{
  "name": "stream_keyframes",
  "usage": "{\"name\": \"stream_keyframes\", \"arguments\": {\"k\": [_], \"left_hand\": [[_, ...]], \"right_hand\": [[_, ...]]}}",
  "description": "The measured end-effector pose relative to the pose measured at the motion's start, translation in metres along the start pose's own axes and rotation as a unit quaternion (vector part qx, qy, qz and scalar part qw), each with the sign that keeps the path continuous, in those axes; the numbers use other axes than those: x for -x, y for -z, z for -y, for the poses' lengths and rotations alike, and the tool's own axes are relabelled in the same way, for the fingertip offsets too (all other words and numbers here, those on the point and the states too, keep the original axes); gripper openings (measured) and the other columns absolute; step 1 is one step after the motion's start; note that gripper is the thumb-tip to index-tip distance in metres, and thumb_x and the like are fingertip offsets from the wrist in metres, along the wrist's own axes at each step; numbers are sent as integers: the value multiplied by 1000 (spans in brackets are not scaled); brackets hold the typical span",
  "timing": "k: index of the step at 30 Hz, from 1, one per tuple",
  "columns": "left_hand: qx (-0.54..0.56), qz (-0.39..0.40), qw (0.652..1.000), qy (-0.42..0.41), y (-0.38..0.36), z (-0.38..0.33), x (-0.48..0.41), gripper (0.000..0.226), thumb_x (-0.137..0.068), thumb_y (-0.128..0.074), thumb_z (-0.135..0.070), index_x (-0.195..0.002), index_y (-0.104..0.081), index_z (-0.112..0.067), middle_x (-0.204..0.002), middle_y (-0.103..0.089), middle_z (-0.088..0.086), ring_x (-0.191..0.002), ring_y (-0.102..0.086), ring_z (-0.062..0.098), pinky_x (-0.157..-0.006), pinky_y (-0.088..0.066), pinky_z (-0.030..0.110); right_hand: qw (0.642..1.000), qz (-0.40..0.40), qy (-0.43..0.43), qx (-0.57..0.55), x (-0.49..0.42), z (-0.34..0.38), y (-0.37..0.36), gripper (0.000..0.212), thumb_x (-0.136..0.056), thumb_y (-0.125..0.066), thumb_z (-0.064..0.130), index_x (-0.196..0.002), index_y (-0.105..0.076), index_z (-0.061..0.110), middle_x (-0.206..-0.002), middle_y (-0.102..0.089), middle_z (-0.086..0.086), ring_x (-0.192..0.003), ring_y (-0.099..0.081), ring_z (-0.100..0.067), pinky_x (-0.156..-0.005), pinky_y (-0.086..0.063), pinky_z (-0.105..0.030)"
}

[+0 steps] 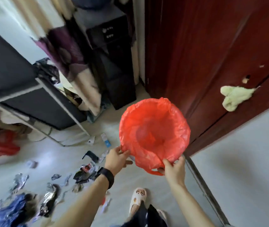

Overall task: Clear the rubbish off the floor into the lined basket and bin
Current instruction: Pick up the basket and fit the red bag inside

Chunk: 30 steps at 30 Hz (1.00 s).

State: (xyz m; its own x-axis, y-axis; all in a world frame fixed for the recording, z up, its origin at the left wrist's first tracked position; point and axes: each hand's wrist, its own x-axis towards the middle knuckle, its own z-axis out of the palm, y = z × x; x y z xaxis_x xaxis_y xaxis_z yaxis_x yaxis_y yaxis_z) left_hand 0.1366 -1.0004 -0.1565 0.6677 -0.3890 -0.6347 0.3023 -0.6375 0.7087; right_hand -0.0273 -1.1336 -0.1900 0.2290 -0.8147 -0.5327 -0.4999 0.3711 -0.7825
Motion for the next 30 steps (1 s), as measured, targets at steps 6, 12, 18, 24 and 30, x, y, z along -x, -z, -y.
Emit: {"name": "stream_keyframes", "arguments": {"k": [6,12,18,24,30], "left_hand": [[25,-142,989,16,98,63,119,34,-89,-51,-5,-120,-60,-18,-83,-74,0,-62,-72,23,-55,-53,33],[-15,-290,954,70,177,140,212,61,-84,-57,-7,-142,-39,-13,-86,-63,-4,-68,-61,13,-55,-48,20],[259,-514,817,-22,250,201,301,75,-66,-60,-23,-140,-45,-21,-96,-67,1,-88,-66,23,-80,-56,41],[214,-482,849,34,336,290,368,24,-81,-68,-22,-103,-61,-23,-90,-69,-5,-89,-66,21,-79,-52,33],[333,-572,742,105,420,375,428,18,-65,-54,-15,-82,-62,-14,-79,-68,7,-80,-63,33,-76,-54,39]], "right_hand": [[984,117,107,85,78,42,-37,37,-82,-71,12,-112,-50,9,-92,-63,-5,-99,-65,-36,-81,-46,-37],[943,250,160,148,159,49,-103,35,-79,-72,22,-103,-47,26,-93,-68,-4,-78,-64,-23,-75,-53,-39],[883,374,203,197,263,26,-173,37,-74,-72,25,-103,-49,25,-95,-68,-7,-86,-69,-31,-82,-58,-50],[817,481,234,215,385,-11,-236,33,-77,-74,14,-102,-55,21,-94,-67,-10,-76,-70,-27,-58,-61,-43],[773,517,287,231,527,-23,-297,38,-87,-67,51,-110,-55,23,-94,-70,1,-76,-74,-20,-66,-62,-41]]}}
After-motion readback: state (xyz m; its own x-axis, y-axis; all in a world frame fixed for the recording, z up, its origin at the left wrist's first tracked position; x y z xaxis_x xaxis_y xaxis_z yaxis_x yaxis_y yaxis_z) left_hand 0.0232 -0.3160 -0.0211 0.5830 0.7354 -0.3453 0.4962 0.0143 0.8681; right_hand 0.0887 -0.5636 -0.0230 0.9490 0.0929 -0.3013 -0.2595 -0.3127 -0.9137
